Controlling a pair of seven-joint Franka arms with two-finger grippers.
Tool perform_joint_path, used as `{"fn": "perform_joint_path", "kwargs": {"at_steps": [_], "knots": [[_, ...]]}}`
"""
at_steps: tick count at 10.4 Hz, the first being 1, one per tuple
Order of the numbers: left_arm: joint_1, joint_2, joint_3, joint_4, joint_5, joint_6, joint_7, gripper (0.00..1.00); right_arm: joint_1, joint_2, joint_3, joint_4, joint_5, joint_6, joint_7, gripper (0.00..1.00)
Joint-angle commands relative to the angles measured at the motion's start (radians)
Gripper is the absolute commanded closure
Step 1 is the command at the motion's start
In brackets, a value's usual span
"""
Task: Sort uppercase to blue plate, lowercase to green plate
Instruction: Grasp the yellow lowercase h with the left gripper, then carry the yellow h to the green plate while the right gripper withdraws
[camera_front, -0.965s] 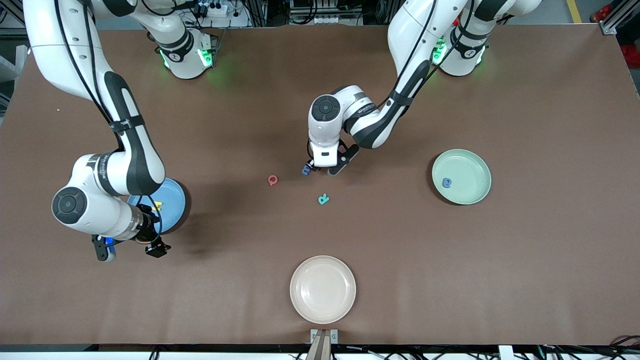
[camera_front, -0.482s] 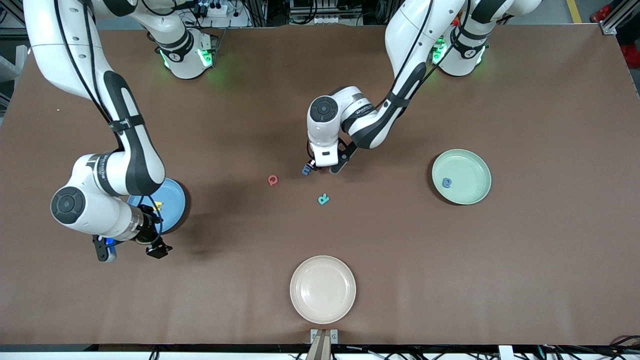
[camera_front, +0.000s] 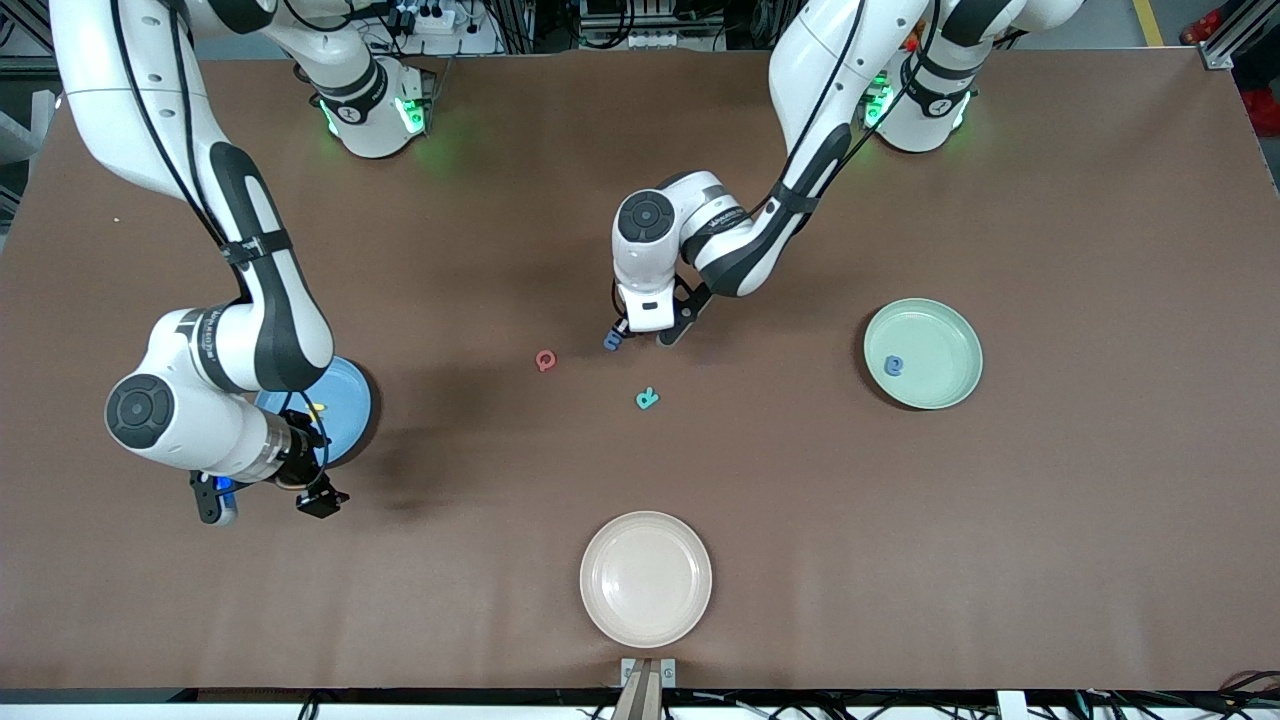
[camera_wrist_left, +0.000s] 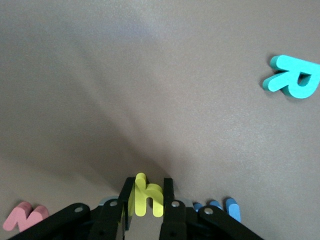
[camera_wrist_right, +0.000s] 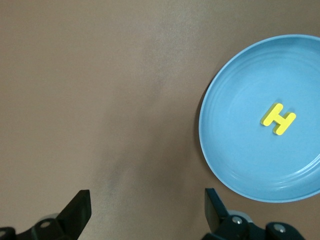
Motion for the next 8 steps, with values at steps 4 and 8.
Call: {"fn": "perform_joint_path", "kwargs": {"at_steps": [4, 8], "knots": [[0.005, -0.021, 0.007, 0.018, 0.012, -0.053, 0.17, 1.0, 0.015, 0.022, 0.0, 0.038, 0.011, -0.002, 0.039, 0.0], [0.103, -0.084, -0.003, 0.021, -0.051, -0.208, 0.452, 1.0, 0.078, 0.057, -0.003, 0.091, 0.037, 0.0, 0.118, 0.0]]}}
